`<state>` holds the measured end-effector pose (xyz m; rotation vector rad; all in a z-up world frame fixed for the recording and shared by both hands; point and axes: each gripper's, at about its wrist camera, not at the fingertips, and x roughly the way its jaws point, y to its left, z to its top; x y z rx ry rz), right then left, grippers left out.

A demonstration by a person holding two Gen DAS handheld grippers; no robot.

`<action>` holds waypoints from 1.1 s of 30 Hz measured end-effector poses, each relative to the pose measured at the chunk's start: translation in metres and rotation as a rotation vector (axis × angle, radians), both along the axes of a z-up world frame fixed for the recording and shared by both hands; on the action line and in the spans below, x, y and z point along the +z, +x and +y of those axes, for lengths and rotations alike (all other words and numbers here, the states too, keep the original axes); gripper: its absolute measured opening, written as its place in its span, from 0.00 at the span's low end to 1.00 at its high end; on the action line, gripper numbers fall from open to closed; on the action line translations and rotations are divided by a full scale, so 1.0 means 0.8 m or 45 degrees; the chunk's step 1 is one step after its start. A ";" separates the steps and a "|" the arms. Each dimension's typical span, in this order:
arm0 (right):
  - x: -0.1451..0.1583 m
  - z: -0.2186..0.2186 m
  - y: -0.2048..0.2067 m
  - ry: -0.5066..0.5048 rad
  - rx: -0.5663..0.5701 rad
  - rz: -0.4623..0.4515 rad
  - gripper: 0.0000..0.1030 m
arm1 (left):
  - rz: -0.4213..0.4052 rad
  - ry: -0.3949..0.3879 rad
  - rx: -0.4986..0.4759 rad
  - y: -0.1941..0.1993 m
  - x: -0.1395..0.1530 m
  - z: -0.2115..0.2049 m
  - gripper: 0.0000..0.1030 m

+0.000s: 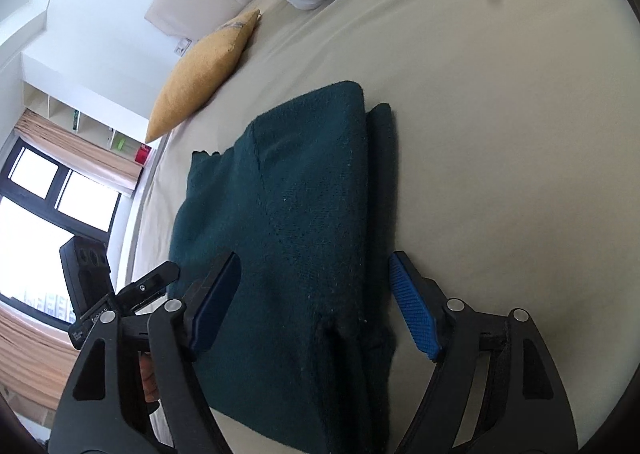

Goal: Fold small clothes

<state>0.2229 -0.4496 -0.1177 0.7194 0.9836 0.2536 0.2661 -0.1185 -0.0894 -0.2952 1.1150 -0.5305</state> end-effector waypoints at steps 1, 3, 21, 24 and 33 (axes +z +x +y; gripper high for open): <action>-0.001 0.004 0.005 -0.029 0.007 0.002 0.56 | 0.007 -0.007 0.007 0.001 -0.004 -0.002 0.76; -0.004 0.010 0.016 -0.060 0.032 0.026 0.40 | -0.006 0.024 -0.002 0.000 -0.003 -0.012 0.69; 0.126 0.236 -0.074 -0.874 0.220 -0.226 0.20 | -0.228 0.237 0.011 -0.142 0.087 0.095 0.43; 0.140 0.280 -0.106 -0.829 0.281 -0.260 0.20 | -0.248 0.256 0.038 -0.177 0.101 0.138 0.43; 0.142 0.367 -0.163 -0.702 0.377 -0.293 0.20 | -0.258 0.281 0.111 -0.240 0.104 0.218 0.43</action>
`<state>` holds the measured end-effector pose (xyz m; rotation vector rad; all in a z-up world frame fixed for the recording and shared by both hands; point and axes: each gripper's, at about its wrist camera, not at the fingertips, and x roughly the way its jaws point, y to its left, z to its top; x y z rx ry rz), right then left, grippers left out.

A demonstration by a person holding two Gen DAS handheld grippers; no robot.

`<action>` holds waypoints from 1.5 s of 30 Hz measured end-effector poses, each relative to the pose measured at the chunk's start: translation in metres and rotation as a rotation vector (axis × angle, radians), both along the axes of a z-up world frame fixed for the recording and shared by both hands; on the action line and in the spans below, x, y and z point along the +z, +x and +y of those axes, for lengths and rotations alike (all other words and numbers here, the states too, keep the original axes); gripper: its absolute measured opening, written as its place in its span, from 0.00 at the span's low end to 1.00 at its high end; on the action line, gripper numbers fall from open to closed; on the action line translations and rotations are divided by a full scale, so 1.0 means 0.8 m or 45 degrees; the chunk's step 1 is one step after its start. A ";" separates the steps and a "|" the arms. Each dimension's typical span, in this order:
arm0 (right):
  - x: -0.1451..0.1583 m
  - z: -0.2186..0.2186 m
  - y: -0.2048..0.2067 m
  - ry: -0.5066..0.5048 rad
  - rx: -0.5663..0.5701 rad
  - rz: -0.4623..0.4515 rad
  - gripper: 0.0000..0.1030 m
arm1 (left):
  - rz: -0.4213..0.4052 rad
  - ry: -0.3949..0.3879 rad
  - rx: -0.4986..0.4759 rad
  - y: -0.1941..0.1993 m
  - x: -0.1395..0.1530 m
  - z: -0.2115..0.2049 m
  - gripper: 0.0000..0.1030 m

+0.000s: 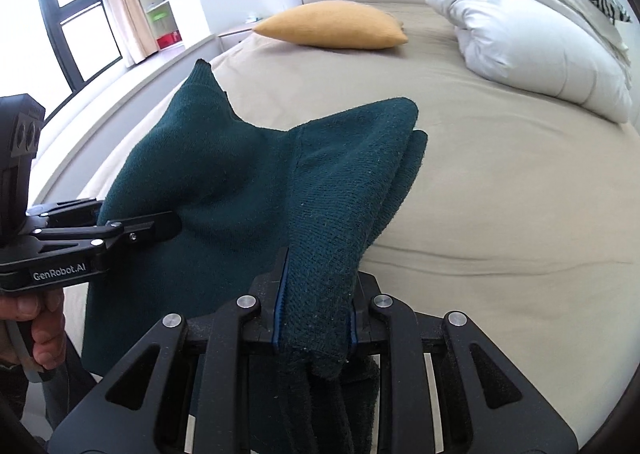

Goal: Fold small clothes

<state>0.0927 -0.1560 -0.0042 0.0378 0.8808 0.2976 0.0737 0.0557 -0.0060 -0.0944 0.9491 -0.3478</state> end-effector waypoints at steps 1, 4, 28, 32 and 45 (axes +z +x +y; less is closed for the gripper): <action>-0.001 0.007 -0.004 0.002 0.010 0.000 0.20 | 0.002 0.002 0.006 -0.002 -0.003 0.005 0.43; -0.009 0.014 -0.008 0.004 0.024 0.004 0.20 | 0.014 0.023 0.016 0.001 -0.016 0.010 0.43; -0.153 -0.073 0.012 0.561 -0.140 0.239 0.28 | 0.037 0.094 0.114 0.014 -0.087 0.026 0.75; -0.148 -0.079 0.003 0.586 -0.162 0.240 0.29 | 0.027 0.104 0.114 0.014 -0.086 0.026 0.76; -0.116 -0.124 -0.063 0.429 -0.312 0.138 0.52 | -0.162 0.250 0.147 -0.033 -0.044 0.023 0.77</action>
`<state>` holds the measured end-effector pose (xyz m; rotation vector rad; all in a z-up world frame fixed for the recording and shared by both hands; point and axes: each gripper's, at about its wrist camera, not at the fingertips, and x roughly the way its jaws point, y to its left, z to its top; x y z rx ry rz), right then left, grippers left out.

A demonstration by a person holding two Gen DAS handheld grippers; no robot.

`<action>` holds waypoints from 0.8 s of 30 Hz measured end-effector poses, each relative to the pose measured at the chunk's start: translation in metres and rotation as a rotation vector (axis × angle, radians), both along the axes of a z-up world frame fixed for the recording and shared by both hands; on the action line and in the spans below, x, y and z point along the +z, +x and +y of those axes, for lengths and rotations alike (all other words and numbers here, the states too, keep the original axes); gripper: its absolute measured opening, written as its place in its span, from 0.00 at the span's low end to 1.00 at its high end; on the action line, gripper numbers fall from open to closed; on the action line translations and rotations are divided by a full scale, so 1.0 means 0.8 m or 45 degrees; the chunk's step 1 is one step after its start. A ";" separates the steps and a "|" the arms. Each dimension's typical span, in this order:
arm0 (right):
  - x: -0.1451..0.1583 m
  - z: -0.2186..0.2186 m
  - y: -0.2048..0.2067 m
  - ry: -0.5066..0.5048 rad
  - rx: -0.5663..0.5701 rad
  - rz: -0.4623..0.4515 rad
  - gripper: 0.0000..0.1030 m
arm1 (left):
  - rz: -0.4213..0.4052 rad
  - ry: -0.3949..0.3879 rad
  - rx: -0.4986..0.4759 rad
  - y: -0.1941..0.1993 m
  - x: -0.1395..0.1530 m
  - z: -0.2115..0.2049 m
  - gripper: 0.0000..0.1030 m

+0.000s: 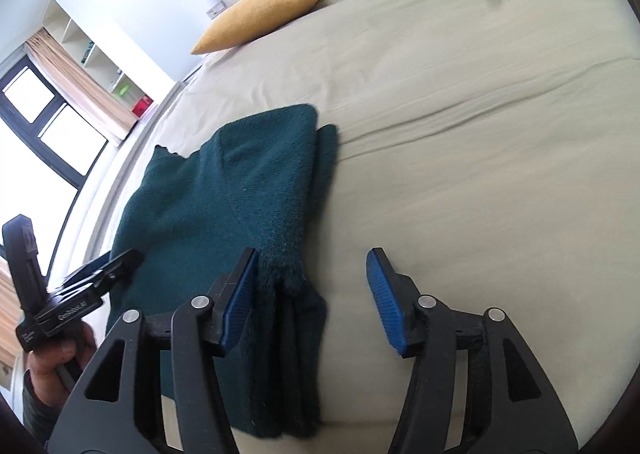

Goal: Fold small clothes
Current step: 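Release the sweater and raise both tools away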

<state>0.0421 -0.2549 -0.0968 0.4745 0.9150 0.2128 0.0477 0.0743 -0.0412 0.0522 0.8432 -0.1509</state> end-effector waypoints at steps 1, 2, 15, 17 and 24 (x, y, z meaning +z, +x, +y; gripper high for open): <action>0.006 -0.005 -0.007 -0.025 -0.017 -0.008 0.52 | -0.041 0.012 0.013 -0.009 0.007 0.002 0.77; 0.014 -0.008 -0.016 -0.069 -0.037 -0.023 0.52 | -0.091 0.028 0.028 -0.021 0.016 0.004 0.79; 0.152 0.021 -0.111 -0.482 -0.132 -0.447 0.84 | -0.674 0.244 0.188 -0.151 0.130 -0.015 1.00; 0.180 0.029 -0.131 -0.506 -0.153 -0.567 0.95 | -0.682 0.185 0.197 -0.160 0.145 -0.016 1.00; 0.253 0.058 -0.167 -0.535 -0.106 -0.789 1.00 | -0.512 0.032 0.169 -0.155 0.147 -0.019 1.00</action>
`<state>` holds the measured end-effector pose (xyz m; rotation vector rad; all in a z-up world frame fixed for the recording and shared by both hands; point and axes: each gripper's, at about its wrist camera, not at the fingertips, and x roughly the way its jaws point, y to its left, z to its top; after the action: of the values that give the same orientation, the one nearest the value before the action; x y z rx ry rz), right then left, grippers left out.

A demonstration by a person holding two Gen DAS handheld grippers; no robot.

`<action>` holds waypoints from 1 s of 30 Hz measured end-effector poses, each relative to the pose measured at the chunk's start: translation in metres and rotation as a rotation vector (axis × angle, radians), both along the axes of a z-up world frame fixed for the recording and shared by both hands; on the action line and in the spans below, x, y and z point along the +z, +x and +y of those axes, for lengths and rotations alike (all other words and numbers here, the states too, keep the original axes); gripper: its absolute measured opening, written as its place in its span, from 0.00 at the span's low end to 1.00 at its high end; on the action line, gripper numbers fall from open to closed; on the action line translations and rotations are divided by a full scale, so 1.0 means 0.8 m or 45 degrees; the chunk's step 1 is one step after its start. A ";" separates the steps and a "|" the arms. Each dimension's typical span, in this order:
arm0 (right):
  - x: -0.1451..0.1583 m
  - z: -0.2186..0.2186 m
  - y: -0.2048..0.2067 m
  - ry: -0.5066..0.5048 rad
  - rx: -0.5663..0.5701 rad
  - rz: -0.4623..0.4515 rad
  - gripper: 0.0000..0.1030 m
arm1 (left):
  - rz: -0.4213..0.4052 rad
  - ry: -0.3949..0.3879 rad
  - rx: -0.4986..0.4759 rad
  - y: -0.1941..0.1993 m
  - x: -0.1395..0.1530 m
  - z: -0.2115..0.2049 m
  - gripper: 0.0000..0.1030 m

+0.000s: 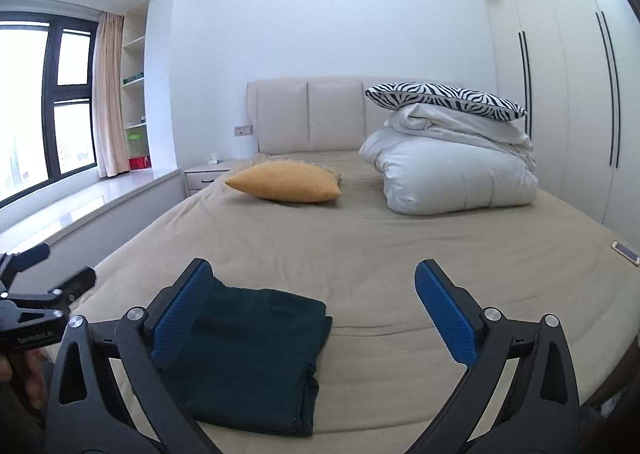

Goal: Fold small clothes

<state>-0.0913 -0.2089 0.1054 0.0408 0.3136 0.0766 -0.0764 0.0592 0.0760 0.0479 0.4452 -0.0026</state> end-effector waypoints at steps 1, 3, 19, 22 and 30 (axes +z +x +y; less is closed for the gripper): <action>0.005 0.001 -0.002 0.014 0.014 0.004 1.00 | 0.044 -0.024 -0.009 0.005 -0.008 0.000 1.00; 0.010 0.005 -0.002 0.043 0.042 0.042 1.00 | 0.149 -0.079 -0.025 0.017 -0.024 0.002 1.00; -0.111 0.030 0.055 0.029 -0.035 0.564 1.00 | 0.471 -0.101 0.048 0.035 -0.109 0.002 1.00; -0.126 0.032 0.061 0.026 -0.036 0.604 1.00 | 0.492 -0.099 0.055 0.036 -0.117 0.003 1.00; -0.160 0.039 0.073 -0.007 -0.040 0.692 1.00 | 0.525 -0.084 0.076 0.039 -0.131 0.007 1.00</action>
<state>-0.0330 -0.1776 -0.0226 0.0612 0.8558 0.0321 -0.0450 0.0647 -0.0285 -0.0320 0.8584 0.0323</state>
